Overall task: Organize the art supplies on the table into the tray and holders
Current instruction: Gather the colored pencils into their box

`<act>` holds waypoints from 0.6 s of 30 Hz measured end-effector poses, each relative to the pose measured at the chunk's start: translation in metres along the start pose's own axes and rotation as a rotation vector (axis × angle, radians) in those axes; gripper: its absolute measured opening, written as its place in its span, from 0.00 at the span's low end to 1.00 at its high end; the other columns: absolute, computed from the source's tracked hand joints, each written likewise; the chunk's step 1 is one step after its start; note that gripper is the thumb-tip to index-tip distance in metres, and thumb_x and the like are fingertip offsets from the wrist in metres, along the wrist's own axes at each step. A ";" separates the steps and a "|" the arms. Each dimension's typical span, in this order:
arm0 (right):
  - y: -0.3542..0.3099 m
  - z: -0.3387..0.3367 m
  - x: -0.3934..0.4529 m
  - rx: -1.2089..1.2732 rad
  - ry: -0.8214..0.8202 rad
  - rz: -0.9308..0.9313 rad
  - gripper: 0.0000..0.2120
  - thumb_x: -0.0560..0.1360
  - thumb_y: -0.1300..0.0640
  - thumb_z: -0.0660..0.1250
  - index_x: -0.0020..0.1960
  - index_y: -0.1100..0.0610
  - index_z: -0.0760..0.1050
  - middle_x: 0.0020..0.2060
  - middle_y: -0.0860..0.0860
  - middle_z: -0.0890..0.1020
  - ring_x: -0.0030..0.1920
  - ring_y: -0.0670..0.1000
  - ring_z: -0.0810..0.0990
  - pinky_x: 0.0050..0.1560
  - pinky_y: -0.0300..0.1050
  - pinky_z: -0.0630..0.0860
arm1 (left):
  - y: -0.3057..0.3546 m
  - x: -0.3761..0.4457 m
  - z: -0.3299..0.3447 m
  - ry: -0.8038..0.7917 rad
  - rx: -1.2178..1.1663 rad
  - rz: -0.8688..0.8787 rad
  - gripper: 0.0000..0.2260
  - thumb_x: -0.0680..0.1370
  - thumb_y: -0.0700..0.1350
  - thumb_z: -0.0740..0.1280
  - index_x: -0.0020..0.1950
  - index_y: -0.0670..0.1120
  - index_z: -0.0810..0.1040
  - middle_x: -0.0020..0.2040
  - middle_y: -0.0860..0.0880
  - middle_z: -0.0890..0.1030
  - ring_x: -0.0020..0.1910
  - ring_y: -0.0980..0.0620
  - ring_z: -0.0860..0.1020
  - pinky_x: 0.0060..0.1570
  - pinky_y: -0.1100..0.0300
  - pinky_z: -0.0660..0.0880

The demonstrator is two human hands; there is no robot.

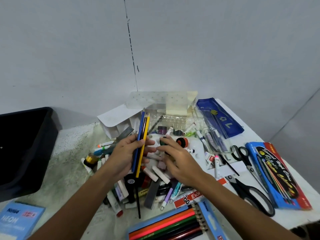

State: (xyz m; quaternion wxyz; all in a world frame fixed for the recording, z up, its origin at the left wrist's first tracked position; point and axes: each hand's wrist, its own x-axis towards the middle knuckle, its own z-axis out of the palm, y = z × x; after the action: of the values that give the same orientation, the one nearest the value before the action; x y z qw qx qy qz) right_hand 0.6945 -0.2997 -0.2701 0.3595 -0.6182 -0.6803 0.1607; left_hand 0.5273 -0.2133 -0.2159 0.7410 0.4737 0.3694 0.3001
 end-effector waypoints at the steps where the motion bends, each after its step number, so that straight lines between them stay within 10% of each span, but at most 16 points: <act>1: 0.002 -0.004 -0.002 0.020 0.041 -0.002 0.18 0.79 0.56 0.56 0.64 0.58 0.76 0.70 0.49 0.70 0.74 0.45 0.60 0.72 0.35 0.59 | 0.000 0.003 0.006 -0.021 0.012 -0.004 0.09 0.81 0.38 0.59 0.58 0.38 0.76 0.52 0.40 0.83 0.46 0.46 0.83 0.31 0.58 0.78; 7: 0.014 -0.032 -0.017 -0.048 0.227 0.054 0.13 0.76 0.61 0.61 0.58 0.60 0.79 0.61 0.54 0.78 0.64 0.48 0.73 0.65 0.29 0.64 | -0.008 0.018 0.027 -0.049 0.084 -0.098 0.07 0.81 0.37 0.60 0.53 0.40 0.77 0.55 0.41 0.82 0.51 0.44 0.83 0.29 0.59 0.78; 11: 0.029 -0.037 -0.027 -0.137 0.182 0.114 0.17 0.77 0.55 0.59 0.61 0.58 0.79 0.65 0.53 0.76 0.67 0.51 0.72 0.69 0.48 0.69 | -0.012 0.023 0.024 0.019 0.130 -0.126 0.07 0.82 0.37 0.59 0.55 0.38 0.76 0.56 0.40 0.81 0.51 0.44 0.82 0.29 0.59 0.78; 18: 0.027 -0.032 -0.025 -0.156 0.225 0.138 0.17 0.77 0.55 0.56 0.61 0.56 0.78 0.66 0.52 0.74 0.71 0.53 0.66 0.72 0.52 0.61 | -0.006 0.016 0.024 0.042 0.080 -0.063 0.08 0.81 0.38 0.59 0.55 0.39 0.77 0.46 0.44 0.84 0.40 0.49 0.84 0.29 0.61 0.78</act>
State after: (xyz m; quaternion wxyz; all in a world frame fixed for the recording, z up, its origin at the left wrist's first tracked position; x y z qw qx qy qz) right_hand 0.7351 -0.3257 -0.2731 0.3723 -0.7035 -0.6022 0.0613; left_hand 0.5567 -0.2140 -0.2193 0.7228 0.4844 0.4114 0.2714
